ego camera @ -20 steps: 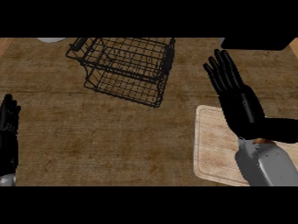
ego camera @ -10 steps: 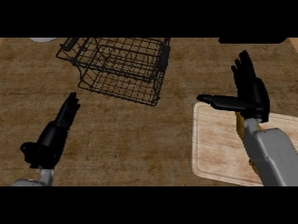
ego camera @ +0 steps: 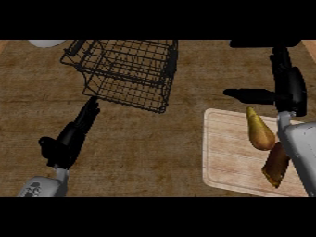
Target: Pick the pear from the cutting board and place it in the tiered basket
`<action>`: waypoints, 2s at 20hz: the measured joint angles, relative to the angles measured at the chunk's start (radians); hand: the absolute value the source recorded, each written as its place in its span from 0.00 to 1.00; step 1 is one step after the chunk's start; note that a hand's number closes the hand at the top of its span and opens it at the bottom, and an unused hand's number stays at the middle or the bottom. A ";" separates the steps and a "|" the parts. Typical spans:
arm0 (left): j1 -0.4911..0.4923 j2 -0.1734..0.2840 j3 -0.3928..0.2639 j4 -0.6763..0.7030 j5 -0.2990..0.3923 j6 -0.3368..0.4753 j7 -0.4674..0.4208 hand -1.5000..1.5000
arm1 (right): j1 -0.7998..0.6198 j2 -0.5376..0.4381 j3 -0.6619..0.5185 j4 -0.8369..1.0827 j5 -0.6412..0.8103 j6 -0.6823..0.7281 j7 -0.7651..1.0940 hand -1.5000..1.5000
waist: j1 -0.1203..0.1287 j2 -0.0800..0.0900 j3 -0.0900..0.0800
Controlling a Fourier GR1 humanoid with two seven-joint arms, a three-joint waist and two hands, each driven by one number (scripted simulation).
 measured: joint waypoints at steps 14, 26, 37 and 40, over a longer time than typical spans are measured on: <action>-0.007 -0.002 0.006 0.033 -0.005 -0.016 -0.011 0.50 | -0.145 -0.428 0.296 -0.190 0.134 0.599 0.712 0.00 | -0.004 -0.010 -0.004; -0.014 -0.021 0.012 0.019 -0.023 -0.034 -0.001 0.50 | -0.132 -0.409 0.303 -0.394 0.140 0.649 0.977 0.00 | 0.013 0.000 0.002; -0.013 -0.035 0.029 0.030 -0.037 -0.049 -0.017 0.50 | -0.033 -0.343 0.342 -0.308 0.250 0.624 0.977 0.00 | 0.015 0.002 0.002; -0.006 -0.044 0.034 0.023 -0.043 -0.051 -0.015 0.50 | -0.004 -0.312 0.328 -0.289 0.285 0.621 0.958 0.00 | 0.015 0.002 0.003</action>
